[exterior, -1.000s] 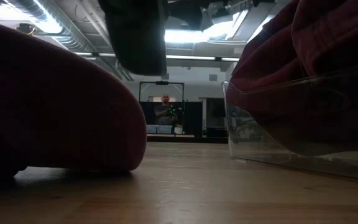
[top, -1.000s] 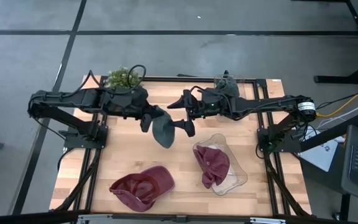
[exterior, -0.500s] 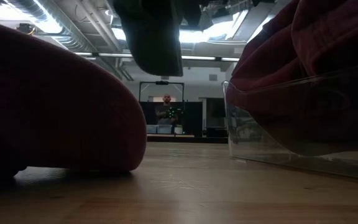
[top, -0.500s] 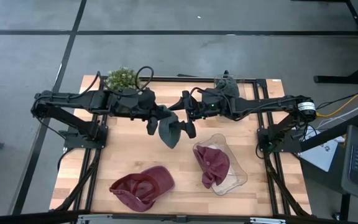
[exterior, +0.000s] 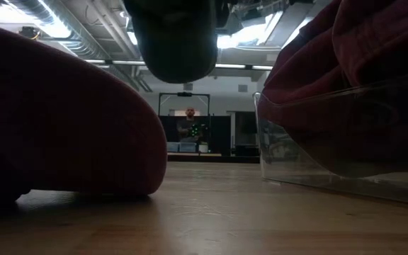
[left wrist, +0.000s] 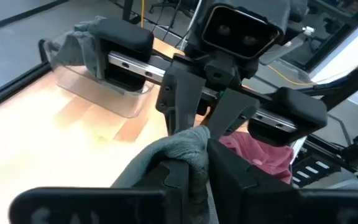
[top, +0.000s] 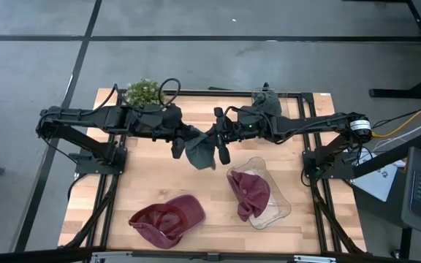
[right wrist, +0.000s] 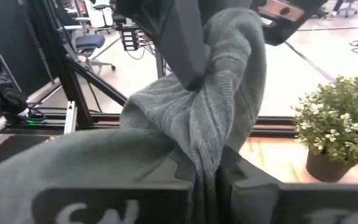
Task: Pick & Place hat
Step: Put the black cap into the top transparent bin
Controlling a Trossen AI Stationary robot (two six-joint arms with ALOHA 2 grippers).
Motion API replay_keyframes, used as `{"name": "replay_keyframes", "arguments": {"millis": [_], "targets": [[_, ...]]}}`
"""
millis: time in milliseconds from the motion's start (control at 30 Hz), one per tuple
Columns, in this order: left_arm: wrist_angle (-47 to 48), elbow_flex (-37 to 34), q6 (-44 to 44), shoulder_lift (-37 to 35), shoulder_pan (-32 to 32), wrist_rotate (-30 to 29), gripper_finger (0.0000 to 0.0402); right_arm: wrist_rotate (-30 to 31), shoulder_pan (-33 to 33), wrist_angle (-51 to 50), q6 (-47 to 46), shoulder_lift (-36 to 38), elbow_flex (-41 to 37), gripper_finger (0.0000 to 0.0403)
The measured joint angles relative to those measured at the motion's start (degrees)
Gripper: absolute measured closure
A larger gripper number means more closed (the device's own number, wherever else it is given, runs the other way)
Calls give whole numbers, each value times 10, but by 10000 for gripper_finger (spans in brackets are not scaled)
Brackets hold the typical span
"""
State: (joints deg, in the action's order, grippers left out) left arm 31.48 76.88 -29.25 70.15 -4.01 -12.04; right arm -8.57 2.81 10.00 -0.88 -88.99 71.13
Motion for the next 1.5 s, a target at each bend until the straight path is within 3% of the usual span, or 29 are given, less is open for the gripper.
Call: {"name": "replay_keyframes", "arguments": {"millis": [200,433,700,833,1200,1500], "targets": [[12,0,7,0,0,-33,323,7,0,0,-45,0,0,386],[16,0,39,-2,0,-35,257,21,0,-36,-89,5,0,391],[25,0,67,-19,0,-34,220,104,0,-138,-80,70,0,393],[35,0,66,-23,0,-34,223,174,0,-191,-79,112,0,392],[60,0,65,-23,0,-33,224,457,0,-325,-105,233,0,392],[87,0,63,-23,0,-59,224,569,0,-487,-113,324,0,392]]}}
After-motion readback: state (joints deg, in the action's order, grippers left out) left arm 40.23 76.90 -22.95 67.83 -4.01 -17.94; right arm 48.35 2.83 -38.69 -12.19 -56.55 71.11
